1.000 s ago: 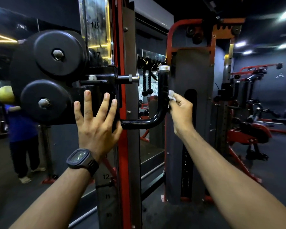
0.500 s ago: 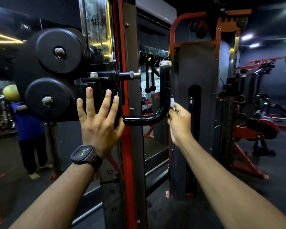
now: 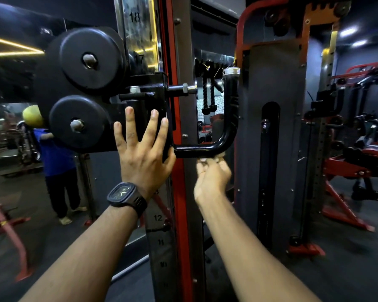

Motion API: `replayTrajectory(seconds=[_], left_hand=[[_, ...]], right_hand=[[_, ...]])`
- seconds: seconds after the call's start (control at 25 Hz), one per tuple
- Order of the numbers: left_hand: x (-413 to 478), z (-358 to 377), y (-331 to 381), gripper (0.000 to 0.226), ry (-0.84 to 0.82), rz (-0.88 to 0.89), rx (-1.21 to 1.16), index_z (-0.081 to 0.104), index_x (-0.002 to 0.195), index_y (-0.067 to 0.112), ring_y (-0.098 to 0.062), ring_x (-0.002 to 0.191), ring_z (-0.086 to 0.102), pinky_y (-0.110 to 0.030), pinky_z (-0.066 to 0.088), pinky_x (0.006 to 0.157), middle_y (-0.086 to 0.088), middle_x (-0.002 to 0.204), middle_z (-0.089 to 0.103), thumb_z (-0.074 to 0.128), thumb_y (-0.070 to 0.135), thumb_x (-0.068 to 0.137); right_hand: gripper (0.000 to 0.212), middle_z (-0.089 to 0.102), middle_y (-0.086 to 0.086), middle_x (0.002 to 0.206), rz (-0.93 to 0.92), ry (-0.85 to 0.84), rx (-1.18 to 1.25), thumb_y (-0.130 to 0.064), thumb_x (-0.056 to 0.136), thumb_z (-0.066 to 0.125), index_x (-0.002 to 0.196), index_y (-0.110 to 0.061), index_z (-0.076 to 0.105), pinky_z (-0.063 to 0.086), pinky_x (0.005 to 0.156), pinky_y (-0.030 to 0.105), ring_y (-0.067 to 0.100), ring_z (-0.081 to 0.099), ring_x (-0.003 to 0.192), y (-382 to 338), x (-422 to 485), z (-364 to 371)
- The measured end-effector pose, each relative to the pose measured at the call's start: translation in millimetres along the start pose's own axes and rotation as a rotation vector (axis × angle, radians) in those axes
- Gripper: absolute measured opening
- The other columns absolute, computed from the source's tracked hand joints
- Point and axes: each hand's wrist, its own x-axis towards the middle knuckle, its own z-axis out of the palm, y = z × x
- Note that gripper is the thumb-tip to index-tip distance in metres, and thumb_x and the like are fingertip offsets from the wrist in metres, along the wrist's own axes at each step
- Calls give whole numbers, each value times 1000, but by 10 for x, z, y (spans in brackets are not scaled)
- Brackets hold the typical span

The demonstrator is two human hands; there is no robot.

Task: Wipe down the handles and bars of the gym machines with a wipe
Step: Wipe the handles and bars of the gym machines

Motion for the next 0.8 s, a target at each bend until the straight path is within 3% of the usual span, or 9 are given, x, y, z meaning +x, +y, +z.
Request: replayTrajectory(seconds=[0.16,0.28,0.4,0.48,0.6,0.68,0.8], left_hand=[[-8,4,-14,56,-5,15,16,54,139,16,-49,142,22,-65,19,113,-7,149,45,56,40,88],[0,13,-13,56,-3,23,-2,54,139,16,-49,142,23,-65,20,113,-7,149,45,57,39,87],[-11,16,-9,56,2,21,-8,54,139,16,-49,142,23,-65,20,113,-7,150,44,56,38,87],[-18,11,-10,56,2,20,-21,53,139,15,-48,142,21,-65,19,113,-8,150,44,56,37,87],[-15,-5,-6,56,-17,6,-40,52,140,16,-47,144,18,-65,17,114,-7,151,42,55,35,87],[-22,-18,11,55,-22,2,-55,53,139,17,-47,144,18,-65,16,114,-7,152,41,53,38,88],[-48,-16,6,46,-24,28,-66,57,136,23,-48,143,19,-66,18,112,-9,151,42,46,41,95]], right_hand=[[33,62,5,79,78,5,44,16,92,39,83,-9,57,52,80,30,12,62,71,161,-176,178],[29,63,8,70,134,-59,15,16,93,43,76,-4,56,55,63,20,12,65,61,232,-326,217],[17,73,9,79,114,-155,-108,5,94,54,83,-1,66,57,81,25,14,72,79,188,-415,55],[9,75,5,84,-175,-181,-391,-7,91,64,88,-6,72,57,83,29,14,72,84,104,-437,-120],[14,72,-3,96,-1084,-197,-990,-8,87,65,96,-13,75,52,84,24,9,66,92,-53,-273,-204],[18,71,-2,101,-1397,-369,-1314,-11,89,60,102,-14,73,51,87,30,12,65,98,-111,-94,-94],[21,70,3,101,-1714,-535,-1684,-25,97,55,104,-14,71,51,86,33,19,67,97,-136,115,-61]])
